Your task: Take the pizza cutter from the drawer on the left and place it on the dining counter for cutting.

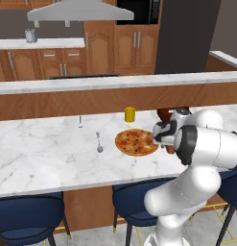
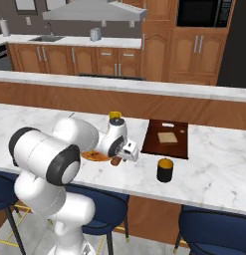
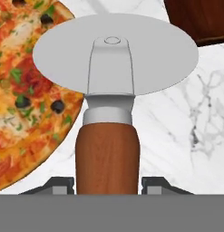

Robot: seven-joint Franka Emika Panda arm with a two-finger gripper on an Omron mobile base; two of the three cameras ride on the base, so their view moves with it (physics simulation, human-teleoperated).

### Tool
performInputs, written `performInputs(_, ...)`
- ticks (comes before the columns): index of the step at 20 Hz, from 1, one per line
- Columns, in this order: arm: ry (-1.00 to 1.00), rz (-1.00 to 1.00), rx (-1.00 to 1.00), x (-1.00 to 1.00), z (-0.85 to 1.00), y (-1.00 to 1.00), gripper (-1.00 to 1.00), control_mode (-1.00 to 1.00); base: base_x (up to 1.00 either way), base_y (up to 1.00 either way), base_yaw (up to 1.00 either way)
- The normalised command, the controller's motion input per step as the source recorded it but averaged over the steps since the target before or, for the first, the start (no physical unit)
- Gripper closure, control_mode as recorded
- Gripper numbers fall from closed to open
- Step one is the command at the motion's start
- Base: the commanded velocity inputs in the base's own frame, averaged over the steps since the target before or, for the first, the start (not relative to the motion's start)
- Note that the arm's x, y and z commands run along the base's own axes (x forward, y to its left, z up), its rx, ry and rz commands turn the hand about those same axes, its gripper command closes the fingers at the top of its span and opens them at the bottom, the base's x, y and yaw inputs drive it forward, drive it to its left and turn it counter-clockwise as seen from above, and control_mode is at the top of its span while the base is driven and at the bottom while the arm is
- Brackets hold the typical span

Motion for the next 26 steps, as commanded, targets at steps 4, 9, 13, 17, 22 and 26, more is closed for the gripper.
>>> performInputs(4, 0.0, 0.0, 0.0, 0.09, -0.21, -0.09, 1.0, -1.0, 0.0, 0.0, 0.0)
performInputs(9, 0.0, 0.0, 0.0, 0.0, -0.22, -0.05, 1.0, -1.0, 0.0, 0.0, 0.0)
performInputs(13, 0.0, 0.0, 0.0, 0.0, 0.0, 0.0, -1.0, -1.0, 0.0, 0.0, 0.0)
performInputs(17, 0.0, 0.0, 0.0, 0.0, 0.0, 0.0, -1.0, -1.0, 0.0, 0.0, 0.0)
performInputs(22, 0.0, 0.0, 0.0, 0.01, 0.04, 0.0, -1.0, -1.0, 0.0, 0.0, 0.0)
performInputs(26, 0.0, 0.0, 0.0, -0.01, 0.52, 0.0, -1.0, -1.0, 0.0, 0.0, 0.0)
